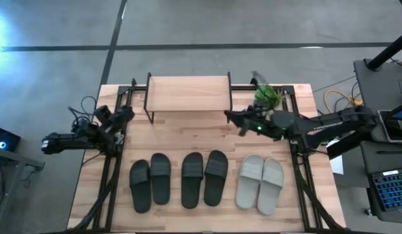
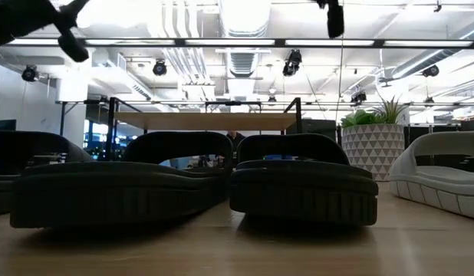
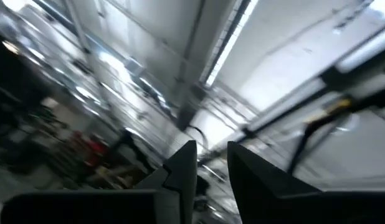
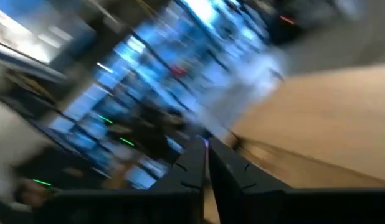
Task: Pick and place slides into the shelf
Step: Put the black slide on the shelf
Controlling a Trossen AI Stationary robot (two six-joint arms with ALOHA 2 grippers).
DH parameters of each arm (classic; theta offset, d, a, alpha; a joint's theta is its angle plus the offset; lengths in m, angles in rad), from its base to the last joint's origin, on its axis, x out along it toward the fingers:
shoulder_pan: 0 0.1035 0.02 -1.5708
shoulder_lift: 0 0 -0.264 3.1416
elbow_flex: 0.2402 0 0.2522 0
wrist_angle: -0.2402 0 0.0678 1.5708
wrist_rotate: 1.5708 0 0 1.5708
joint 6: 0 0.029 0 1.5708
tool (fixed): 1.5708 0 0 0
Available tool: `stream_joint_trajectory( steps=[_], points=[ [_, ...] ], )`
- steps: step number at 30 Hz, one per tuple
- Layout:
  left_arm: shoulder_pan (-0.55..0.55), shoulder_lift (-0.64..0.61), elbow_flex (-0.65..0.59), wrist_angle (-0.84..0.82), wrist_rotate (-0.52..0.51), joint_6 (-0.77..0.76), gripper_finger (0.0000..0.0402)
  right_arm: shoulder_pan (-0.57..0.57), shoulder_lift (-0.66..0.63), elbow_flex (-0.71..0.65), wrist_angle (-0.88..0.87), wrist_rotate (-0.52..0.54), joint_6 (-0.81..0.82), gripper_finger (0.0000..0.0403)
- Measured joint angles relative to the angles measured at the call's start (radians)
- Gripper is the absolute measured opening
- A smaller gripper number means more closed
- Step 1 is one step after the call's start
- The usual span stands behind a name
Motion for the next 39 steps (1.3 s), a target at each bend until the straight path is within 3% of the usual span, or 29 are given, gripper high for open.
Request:
stream_joint_trajectory(
  steps=[5, 12, 16, 20, 26, 33, 39],
  points=[
    [-0.001, 0.002, 0.006, 0.000, 0.179, -0.026, 0.0075, -0.002, 0.080, 0.257, -0.504, 0.027, 0.055, 0.0059],
    [0.000, 0.017, 0.012, -0.006, 0.183, 0.031, 0.0075, 0.086, 0.248, 0.704, -1.106, 0.025, -0.020, 0.0124],
    [0.000, 0.033, 0.009, -0.010, 0.183, 0.090, 0.0075, 0.150, 0.389, 0.912, -1.550, 0.051, 0.101, 0.0129],
    [0.000, 0.062, 0.008, -0.011, 0.184, 0.112, 0.0075, 0.217, 0.524, 1.049, -1.818, 0.050, 0.203, 0.0130],
    [0.000, 0.111, 0.006, -0.013, 0.187, 0.111, 0.0075, 0.287, 0.638, 1.128, -1.807, 0.021, 0.186, 0.0130],
    [0.000, 0.152, 0.004, -0.013, 0.294, 0.111, 0.0075, 0.352, 0.701, 1.123, -1.813, -0.188, 0.333, 0.0130],
    [-0.001, 0.177, 0.002, -0.067, 0.336, 0.114, 0.0075, 0.434, 0.761, 1.101, -1.811, -0.236, 0.396, 0.0128]
  ],
)
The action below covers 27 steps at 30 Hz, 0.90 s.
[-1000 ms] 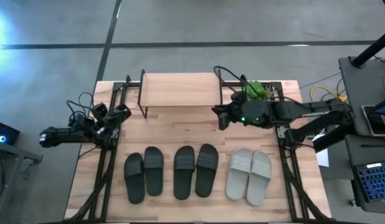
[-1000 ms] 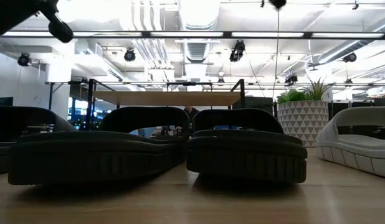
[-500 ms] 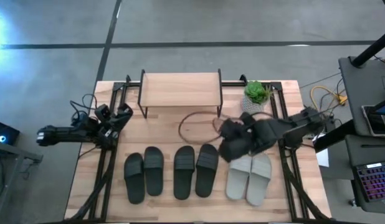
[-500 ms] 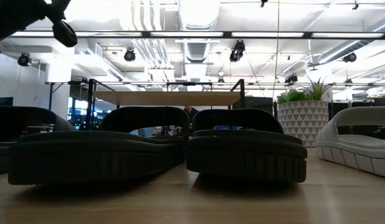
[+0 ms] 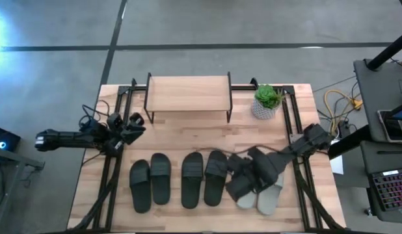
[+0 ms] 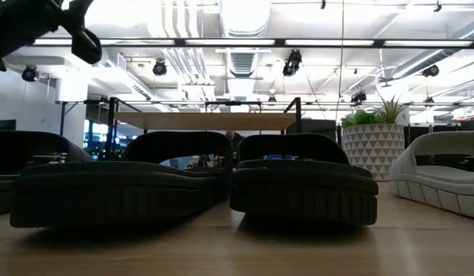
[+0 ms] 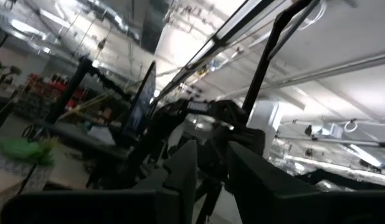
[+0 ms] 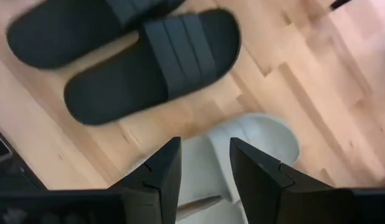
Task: Pick and place slides into the shelf
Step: Put the black slide on the shelf
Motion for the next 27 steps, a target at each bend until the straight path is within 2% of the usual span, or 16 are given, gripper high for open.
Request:
stream_joint_trajectory(
  steps=[7, 12, 15, 22, 27],
  points=[
    [0.001, 0.027, 0.002, -0.017, 0.002, -0.007, 0.0075, 0.056, 0.027, -0.059, -0.001, -0.032, 0.191, 0.0130],
    [0.001, 0.028, 0.008, -0.017, 0.005, -0.008, 0.0075, 0.069, 0.026, -0.074, 0.002, -0.034, 0.238, 0.0128],
    [0.001, 0.028, 0.005, -0.031, 0.005, -0.005, 0.0075, 0.066, 0.034, -0.083, 0.001, -0.023, 0.167, 0.0128],
    [0.000, 0.054, 0.053, -0.129, 0.061, 0.029, 0.0075, 0.067, 0.147, -0.079, 0.018, -0.005, -0.163, 0.0128],
    [0.001, 0.055, 0.145, -0.444, 0.062, 0.138, 0.0075, 0.065, 0.258, -0.015, 0.047, 0.045, -0.241, 0.0128]
  ],
)
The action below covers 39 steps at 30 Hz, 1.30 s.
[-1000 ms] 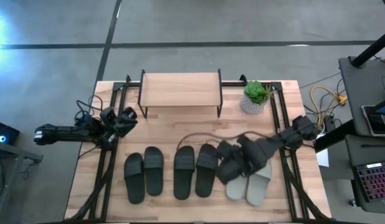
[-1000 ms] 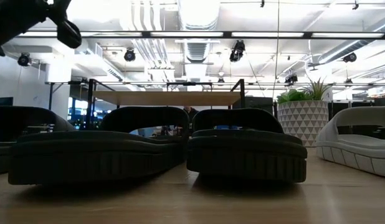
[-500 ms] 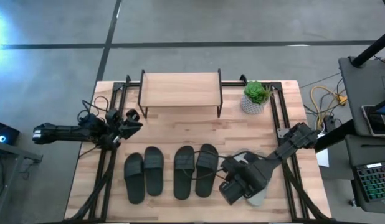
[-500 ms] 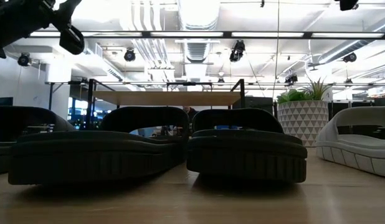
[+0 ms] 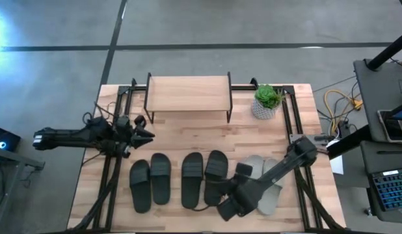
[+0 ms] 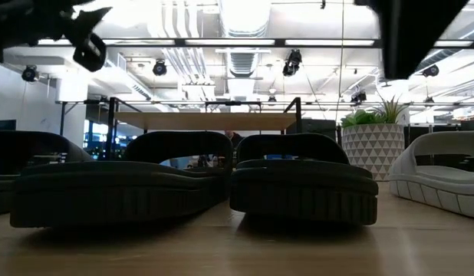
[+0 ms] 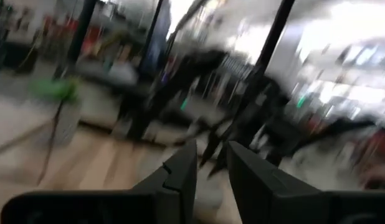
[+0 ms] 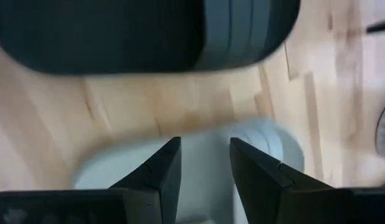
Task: Pick and place slides into the shelf
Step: Put the black slide on the shelf
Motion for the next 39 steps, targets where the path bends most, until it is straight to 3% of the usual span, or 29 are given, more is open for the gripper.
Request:
stream_joint_trajectory(
  steps=[4, 9, 20, 26, 33, 39],
  points=[
    [0.000, 0.007, 0.044, -0.225, -0.001, 0.038, 0.0075, 0.000, 0.063, 0.064, 0.015, 0.117, 0.000, 0.0128],
    [0.000, 0.002, 0.048, -0.316, -0.004, 0.037, 0.0075, -0.010, 0.112, 0.116, 0.046, 0.196, 0.000, 0.0128],
    [0.000, -0.027, 0.049, -0.411, -0.005, 0.038, 0.0075, -0.089, 0.155, 0.141, 0.147, 0.192, 0.039, 0.0128],
    [0.000, -0.039, 0.049, -0.420, -0.005, 0.038, 0.0075, -0.108, 0.170, 0.130, 0.151, 0.220, -0.043, 0.0130],
    [0.000, -0.041, 0.049, -0.420, -0.004, 0.038, 0.0075, -0.100, 0.171, 0.129, 0.135, 0.293, -0.098, 0.0171],
    [0.000, -0.039, 0.049, -0.421, -0.004, 0.044, 0.0075, -0.101, 0.172, 0.101, 0.144, 0.294, -0.083, 0.0215]
  ],
)
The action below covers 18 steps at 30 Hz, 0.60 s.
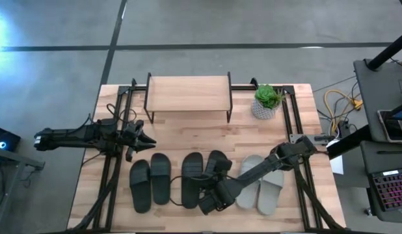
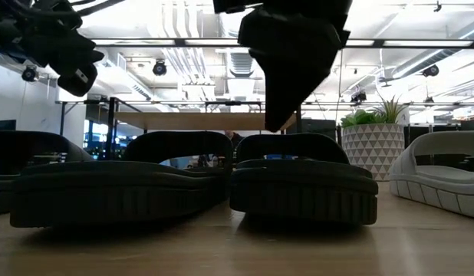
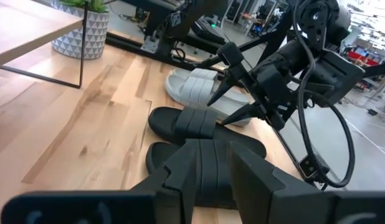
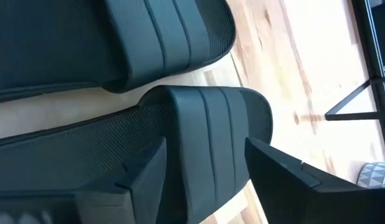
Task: Pick and place slides into the shelf
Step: Put the black slide on the shelf
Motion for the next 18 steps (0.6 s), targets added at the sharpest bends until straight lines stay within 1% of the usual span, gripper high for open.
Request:
stream_joint_trajectory(
  steps=[7, 13, 18],
  points=[
    [0.000, 0.001, 0.000, 0.000, 0.000, 0.000, 0.0075, 0.000, 0.000, -0.034, 0.010, -0.008, -0.005, 0.0239],
    [0.000, 0.001, 0.000, 0.000, 0.000, 0.000, 0.0075, 0.000, 0.001, -0.097, 0.053, -0.024, -0.006, 0.0238],
    [0.000, 0.001, 0.000, 0.000, 0.000, -0.005, 0.0075, -0.013, 0.001, -0.120, 0.048, 0.068, -0.008, 0.0238]
  ],
)
